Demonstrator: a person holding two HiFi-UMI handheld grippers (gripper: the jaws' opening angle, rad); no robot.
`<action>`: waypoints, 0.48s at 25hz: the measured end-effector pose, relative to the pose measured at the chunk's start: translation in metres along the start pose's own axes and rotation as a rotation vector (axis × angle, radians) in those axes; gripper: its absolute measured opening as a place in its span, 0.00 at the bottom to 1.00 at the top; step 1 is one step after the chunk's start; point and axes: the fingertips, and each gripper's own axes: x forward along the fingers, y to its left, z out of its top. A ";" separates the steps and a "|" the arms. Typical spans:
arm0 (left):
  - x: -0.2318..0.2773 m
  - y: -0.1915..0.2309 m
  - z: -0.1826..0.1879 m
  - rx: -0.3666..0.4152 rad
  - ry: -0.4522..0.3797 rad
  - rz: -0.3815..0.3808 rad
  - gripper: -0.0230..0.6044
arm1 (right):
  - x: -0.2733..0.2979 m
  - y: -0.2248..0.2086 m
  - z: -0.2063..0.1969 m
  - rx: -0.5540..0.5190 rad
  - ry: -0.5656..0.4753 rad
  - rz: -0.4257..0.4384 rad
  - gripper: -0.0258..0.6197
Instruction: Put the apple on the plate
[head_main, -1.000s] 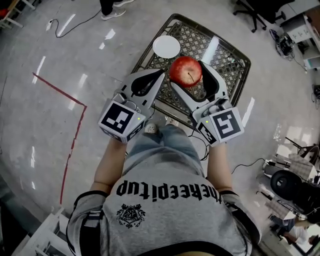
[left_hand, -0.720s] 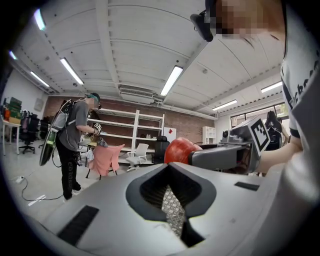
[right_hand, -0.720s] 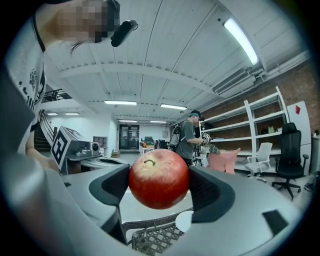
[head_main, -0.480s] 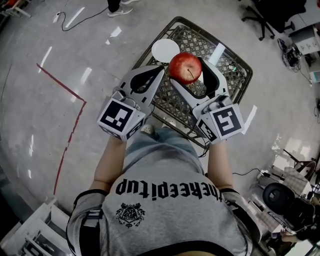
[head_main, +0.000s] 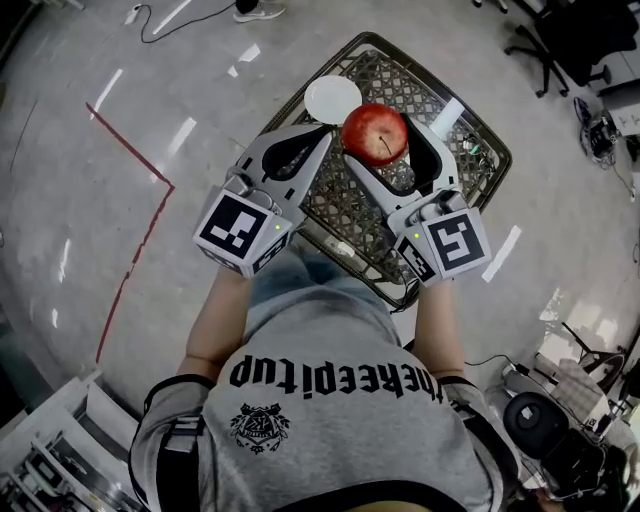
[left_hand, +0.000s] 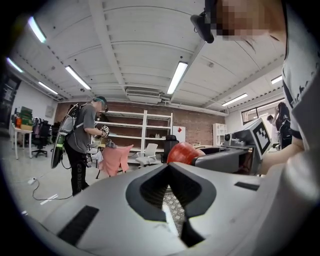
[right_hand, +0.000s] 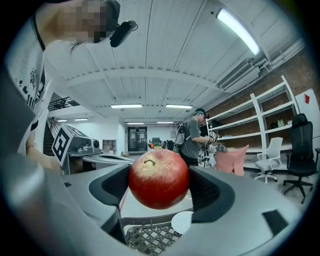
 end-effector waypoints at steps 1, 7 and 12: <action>0.002 -0.002 -0.001 0.000 0.003 0.004 0.06 | -0.001 -0.003 -0.002 0.003 0.000 0.003 0.64; 0.022 0.004 -0.011 -0.004 0.031 0.010 0.06 | 0.009 -0.024 -0.012 0.028 -0.001 0.015 0.64; 0.029 0.029 -0.011 -0.006 0.051 0.011 0.06 | 0.034 -0.032 -0.012 0.041 0.009 0.015 0.64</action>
